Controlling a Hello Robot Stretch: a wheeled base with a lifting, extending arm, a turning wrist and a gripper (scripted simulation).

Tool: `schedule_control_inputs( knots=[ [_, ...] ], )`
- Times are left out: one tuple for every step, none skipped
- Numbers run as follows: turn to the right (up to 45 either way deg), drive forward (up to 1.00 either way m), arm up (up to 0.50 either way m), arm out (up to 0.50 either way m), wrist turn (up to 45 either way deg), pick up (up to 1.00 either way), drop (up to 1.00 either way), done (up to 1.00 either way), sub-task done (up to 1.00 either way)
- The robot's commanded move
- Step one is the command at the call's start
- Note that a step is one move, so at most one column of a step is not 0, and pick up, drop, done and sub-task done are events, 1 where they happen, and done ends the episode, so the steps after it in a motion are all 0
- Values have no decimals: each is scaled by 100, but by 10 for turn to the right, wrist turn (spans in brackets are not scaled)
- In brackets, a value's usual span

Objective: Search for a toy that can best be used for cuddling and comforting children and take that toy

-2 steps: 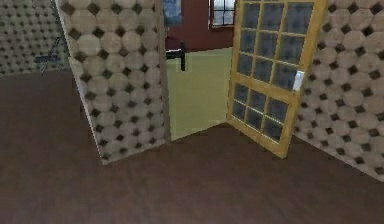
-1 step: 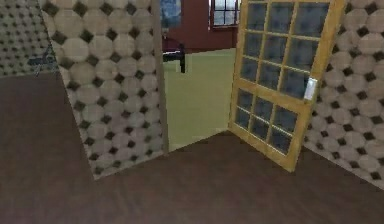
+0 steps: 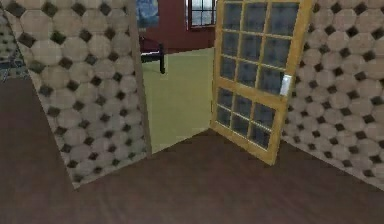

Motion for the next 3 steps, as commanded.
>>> schedule_control_inputs(
  knots=[
    [0, 100, 0, 0, 0, 0, 0, 0, 0],
    [0, 90, 0, 0, 0, 0, 0, 0, 0],
    [-300, 0, 0, 0, 0, 0, 0, 0, 0]
  ],
)
